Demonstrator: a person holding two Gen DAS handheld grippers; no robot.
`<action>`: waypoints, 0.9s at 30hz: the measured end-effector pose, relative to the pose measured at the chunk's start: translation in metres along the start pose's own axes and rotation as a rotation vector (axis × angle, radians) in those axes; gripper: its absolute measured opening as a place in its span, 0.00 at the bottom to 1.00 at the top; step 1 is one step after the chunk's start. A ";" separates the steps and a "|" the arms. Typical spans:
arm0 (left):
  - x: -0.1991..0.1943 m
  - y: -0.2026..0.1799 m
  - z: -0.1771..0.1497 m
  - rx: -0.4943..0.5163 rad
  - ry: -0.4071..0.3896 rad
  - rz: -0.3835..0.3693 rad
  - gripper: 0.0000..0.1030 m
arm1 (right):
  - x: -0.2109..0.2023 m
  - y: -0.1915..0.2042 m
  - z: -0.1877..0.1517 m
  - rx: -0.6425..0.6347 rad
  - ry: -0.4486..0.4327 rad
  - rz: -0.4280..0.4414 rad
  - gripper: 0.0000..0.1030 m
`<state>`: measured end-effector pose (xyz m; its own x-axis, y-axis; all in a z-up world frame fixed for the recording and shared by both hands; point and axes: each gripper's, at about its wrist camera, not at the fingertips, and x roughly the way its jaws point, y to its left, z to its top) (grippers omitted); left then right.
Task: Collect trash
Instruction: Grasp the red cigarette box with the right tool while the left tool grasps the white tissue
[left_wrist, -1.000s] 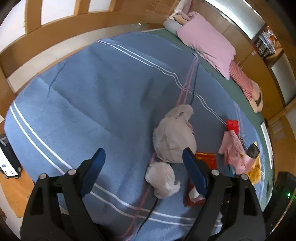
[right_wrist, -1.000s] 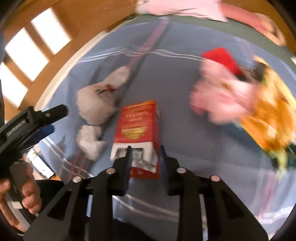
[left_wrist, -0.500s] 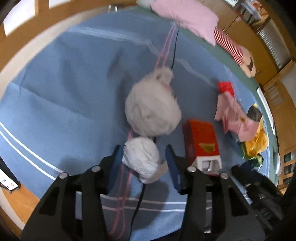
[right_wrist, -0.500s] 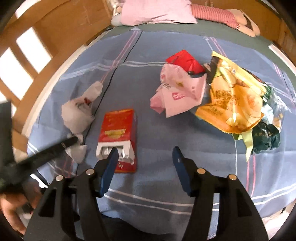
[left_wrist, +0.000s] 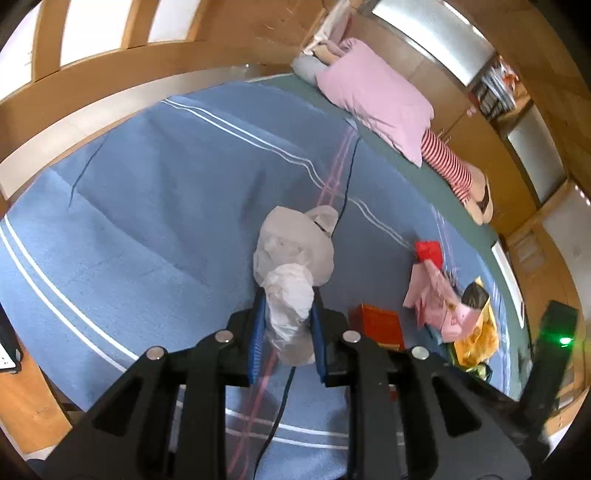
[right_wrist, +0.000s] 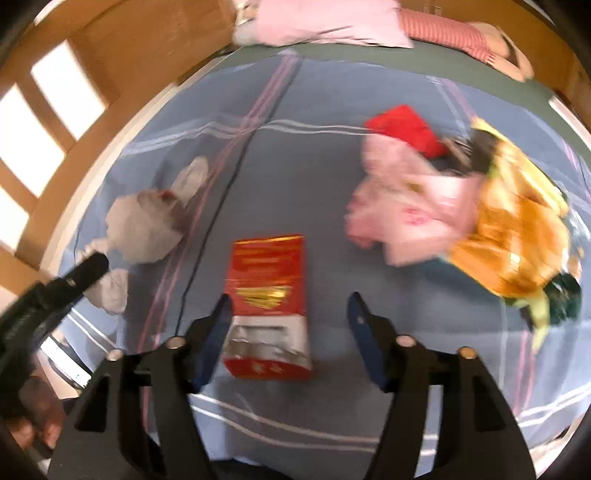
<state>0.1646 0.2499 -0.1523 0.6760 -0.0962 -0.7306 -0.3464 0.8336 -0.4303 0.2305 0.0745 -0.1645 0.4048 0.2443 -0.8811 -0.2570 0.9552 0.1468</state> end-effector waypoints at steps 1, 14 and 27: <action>0.001 0.000 0.000 0.000 0.004 -0.005 0.23 | 0.005 0.007 0.000 -0.021 0.003 -0.015 0.72; -0.047 -0.021 -0.001 0.054 -0.235 -0.178 0.23 | 0.033 0.023 -0.004 -0.136 0.094 -0.079 0.55; -0.040 -0.038 -0.008 0.192 -0.195 -0.127 0.23 | -0.069 -0.029 -0.036 -0.012 -0.091 0.034 0.54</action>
<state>0.1456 0.2178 -0.1105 0.8244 -0.1154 -0.5541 -0.1348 0.9108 -0.3903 0.1787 0.0243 -0.1241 0.4733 0.2913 -0.8314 -0.2825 0.9441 0.1700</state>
